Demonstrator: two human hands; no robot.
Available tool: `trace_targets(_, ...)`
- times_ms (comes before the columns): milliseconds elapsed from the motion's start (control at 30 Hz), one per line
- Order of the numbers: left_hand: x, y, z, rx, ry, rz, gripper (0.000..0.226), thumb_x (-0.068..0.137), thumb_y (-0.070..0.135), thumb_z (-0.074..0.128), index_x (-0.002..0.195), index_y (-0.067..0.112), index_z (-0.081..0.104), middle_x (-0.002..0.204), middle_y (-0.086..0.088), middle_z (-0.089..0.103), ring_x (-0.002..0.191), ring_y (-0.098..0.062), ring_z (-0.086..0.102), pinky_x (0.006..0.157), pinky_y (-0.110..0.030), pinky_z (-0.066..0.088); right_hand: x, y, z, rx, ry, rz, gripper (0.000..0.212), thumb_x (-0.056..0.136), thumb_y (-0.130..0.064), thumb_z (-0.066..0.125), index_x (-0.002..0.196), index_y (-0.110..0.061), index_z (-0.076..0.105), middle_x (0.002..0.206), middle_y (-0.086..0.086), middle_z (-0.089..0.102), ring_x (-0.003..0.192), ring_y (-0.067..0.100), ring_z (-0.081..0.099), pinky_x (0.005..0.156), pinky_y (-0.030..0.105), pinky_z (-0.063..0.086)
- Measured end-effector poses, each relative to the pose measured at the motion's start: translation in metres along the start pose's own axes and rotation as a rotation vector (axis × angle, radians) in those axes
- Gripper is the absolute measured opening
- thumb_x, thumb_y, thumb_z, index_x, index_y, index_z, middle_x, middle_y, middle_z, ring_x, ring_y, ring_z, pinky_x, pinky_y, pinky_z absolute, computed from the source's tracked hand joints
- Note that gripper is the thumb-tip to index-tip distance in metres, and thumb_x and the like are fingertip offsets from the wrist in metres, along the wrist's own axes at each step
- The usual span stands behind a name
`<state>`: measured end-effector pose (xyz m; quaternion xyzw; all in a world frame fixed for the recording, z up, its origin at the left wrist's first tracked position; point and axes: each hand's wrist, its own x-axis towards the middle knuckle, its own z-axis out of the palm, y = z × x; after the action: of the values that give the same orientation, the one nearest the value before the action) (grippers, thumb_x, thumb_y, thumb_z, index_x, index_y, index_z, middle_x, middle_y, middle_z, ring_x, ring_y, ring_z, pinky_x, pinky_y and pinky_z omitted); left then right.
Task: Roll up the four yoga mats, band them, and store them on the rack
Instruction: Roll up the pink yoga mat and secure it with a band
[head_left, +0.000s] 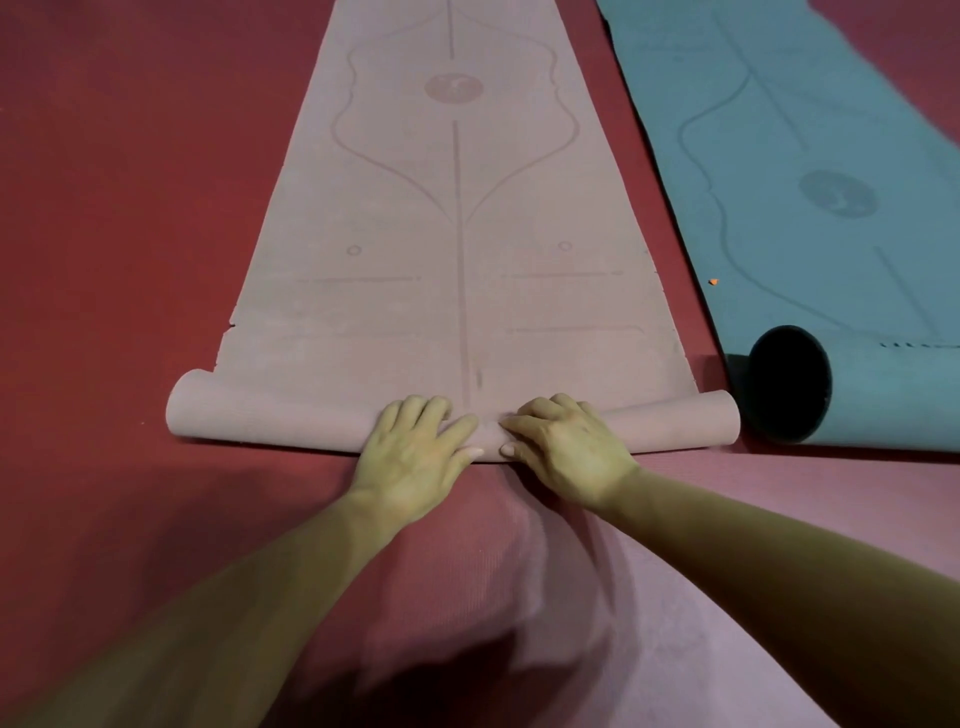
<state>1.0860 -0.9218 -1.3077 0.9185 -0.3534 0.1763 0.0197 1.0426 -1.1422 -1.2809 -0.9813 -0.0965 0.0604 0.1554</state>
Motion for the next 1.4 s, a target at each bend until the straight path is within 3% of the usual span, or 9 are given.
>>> trace_targets(167, 0.01, 0.002, 0.002, 0.017, -0.061, -0.087, 0.04, 0.098, 0.046, 0.036, 0.097, 0.024, 0.07, 0.1, 0.0, 0.061, 0.089, -0.026, 0.057, 0.081, -0.04, 0.04, -0.001, -0.005, 0.002, 0.056, 0.117, 0.039, 0.038, 0.103, -0.044, 0.052, 0.134, -0.025, 0.061, 0.121, -0.004, 0.064, 0.115, 0.026, 0.053, 0.101, 0.041, 0.037)
trace_targets(267, 0.008, 0.005, 0.003, -0.008, -0.048, -0.114, 0.038, 0.098, 0.046, 0.038, 0.095, 0.024, 0.069, 0.1, -0.001, 0.061, 0.09, -0.025, 0.056, 0.083, -0.039, 0.037, -0.005, -0.005, 0.007, 0.089, 0.095, 0.049, 0.044, 0.098, -0.054, 0.057, 0.13, -0.024, 0.063, 0.122, -0.003, 0.061, 0.115, 0.024, 0.051, 0.107, 0.041, 0.034)
trace_targets(533, 0.003, 0.006, 0.008, -0.091, -0.004, -0.075, 0.042, 0.098, 0.05, 0.044, 0.119, 0.022, 0.067, 0.115, -0.002, 0.062, 0.105, -0.028, 0.056, 0.094, -0.045, 0.041, 0.004, 0.004, 0.005, 0.058, 0.074, 0.04, 0.048, 0.1, -0.058, 0.051, 0.132, -0.026, 0.065, 0.126, -0.005, 0.065, 0.117, 0.023, 0.054, 0.103, 0.036, 0.031)
trace_targets(767, 0.012, 0.003, 0.014, -0.079, -0.001, -0.109, 0.039, 0.099, 0.048, 0.044, 0.116, 0.024, 0.07, 0.107, -0.001, 0.065, 0.099, -0.029, 0.058, 0.095, -0.045, 0.043, -0.001, -0.003, 0.014, 0.026, 0.24, 0.038, 0.043, 0.101, -0.048, 0.056, 0.133, -0.02, 0.063, 0.127, 0.001, 0.063, 0.12, 0.026, 0.054, 0.105, 0.043, 0.034)
trace_targets(900, 0.014, 0.003, 0.014, -0.095, -0.004, -0.112, 0.038, 0.099, 0.048, 0.044, 0.115, 0.024, 0.07, 0.106, 0.0, 0.065, 0.097, -0.028, 0.058, 0.094, -0.045, 0.042, -0.003, -0.001, 0.019, 0.045, 0.273, 0.019, 0.044, 0.097, -0.053, 0.061, 0.13, -0.023, 0.065, 0.121, 0.0, 0.059, 0.113, 0.024, 0.052, 0.104, 0.04, 0.034)
trace_targets(1100, 0.011, 0.008, 0.015, -0.092, -0.009, -0.163, 0.043, 0.099, 0.043, 0.041, 0.13, 0.023, 0.065, 0.13, -0.009, 0.06, 0.119, -0.029, 0.05, 0.11, -0.047, 0.028, 0.009, 0.007, 0.017, 0.06, 0.287, -0.003, 0.041, 0.097, -0.049, 0.064, 0.126, -0.021, 0.07, 0.114, -0.001, 0.067, 0.105, 0.029, 0.058, 0.1, 0.043, 0.042)
trace_targets(1233, 0.007, 0.011, 0.017, -0.098, -0.04, -0.19, 0.044, 0.098, 0.04, 0.04, 0.132, 0.025, 0.066, 0.122, -0.011, 0.063, 0.115, -0.031, 0.057, 0.115, -0.049, 0.025, 0.009, 0.005, 0.02, 0.03, 0.325, -0.017, 0.042, 0.1, -0.048, 0.056, 0.127, -0.02, 0.069, 0.116, 0.002, 0.064, 0.108, 0.028, 0.056, 0.101, 0.041, 0.04)
trace_targets(1400, 0.022, 0.006, 0.013, -0.127, -0.053, -0.217, 0.041, 0.098, 0.038, 0.041, 0.125, 0.023, 0.068, 0.111, -0.007, 0.064, 0.105, -0.028, 0.056, 0.113, -0.048, 0.03, 0.002, 0.001, 0.026, 0.038, 0.462, -0.011, 0.035, 0.096, -0.035, 0.068, 0.127, -0.018, 0.065, 0.12, 0.006, 0.055, 0.111, 0.027, 0.049, 0.1, 0.044, 0.041)
